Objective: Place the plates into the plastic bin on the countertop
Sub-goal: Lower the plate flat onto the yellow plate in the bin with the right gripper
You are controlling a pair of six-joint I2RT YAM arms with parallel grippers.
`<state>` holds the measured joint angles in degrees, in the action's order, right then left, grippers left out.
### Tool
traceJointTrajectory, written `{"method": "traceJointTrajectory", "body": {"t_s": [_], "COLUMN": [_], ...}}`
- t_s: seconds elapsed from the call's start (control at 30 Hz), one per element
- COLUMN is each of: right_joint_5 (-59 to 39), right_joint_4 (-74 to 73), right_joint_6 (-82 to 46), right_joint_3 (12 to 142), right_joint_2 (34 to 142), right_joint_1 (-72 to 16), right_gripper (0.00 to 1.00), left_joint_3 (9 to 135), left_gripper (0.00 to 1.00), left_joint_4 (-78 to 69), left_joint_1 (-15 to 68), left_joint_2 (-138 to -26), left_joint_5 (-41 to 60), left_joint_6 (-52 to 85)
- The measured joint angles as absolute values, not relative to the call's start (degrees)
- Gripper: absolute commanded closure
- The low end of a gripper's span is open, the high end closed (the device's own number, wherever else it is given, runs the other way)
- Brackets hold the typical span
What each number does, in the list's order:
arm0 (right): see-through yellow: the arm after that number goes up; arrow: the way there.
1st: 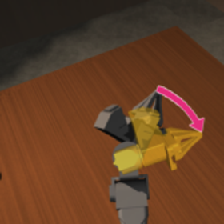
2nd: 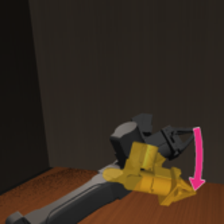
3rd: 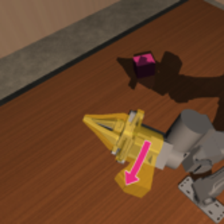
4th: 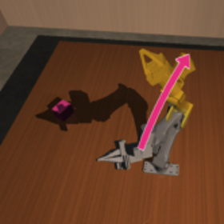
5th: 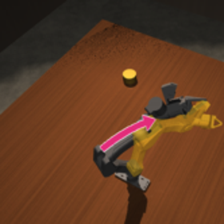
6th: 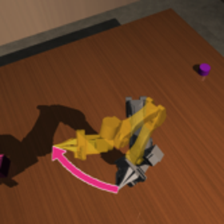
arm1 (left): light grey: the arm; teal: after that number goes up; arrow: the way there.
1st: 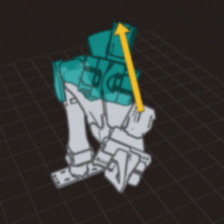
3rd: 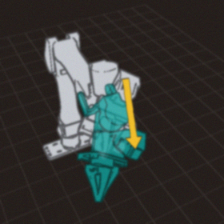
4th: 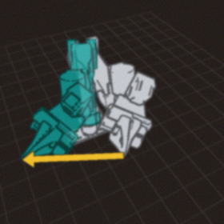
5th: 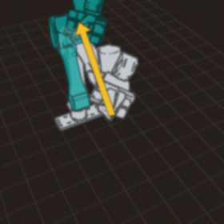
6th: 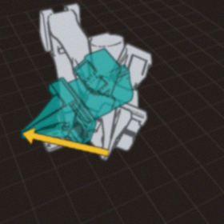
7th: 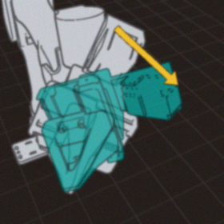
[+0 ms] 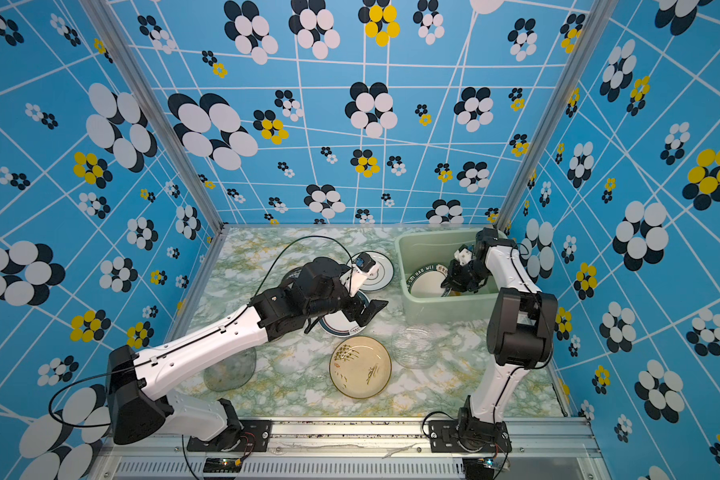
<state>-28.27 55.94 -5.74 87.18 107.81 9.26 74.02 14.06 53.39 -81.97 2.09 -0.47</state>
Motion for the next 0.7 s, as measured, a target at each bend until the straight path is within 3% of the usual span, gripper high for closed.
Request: {"method": "traceJointTrajectory", "body": {"t_s": [0.4,0.7], "right_joint_5": [-26.63,-25.45], "right_joint_4": [53.89,51.55], "right_joint_6": [-6.79,-7.92], "right_joint_3": [87.13,85.95], "right_joint_2": [109.32,109.36], "right_joint_1": [9.23,9.23], "right_gripper": [0.61,0.52], "left_joint_3": [74.02,74.02], "left_gripper": [0.01,0.01], "left_joint_4": [14.06,14.06], "left_joint_1": [53.39,53.39], "left_joint_2": [-81.97,-81.97], "left_joint_5": [1.52,1.41], "left_joint_6": [0.40,1.13]}}
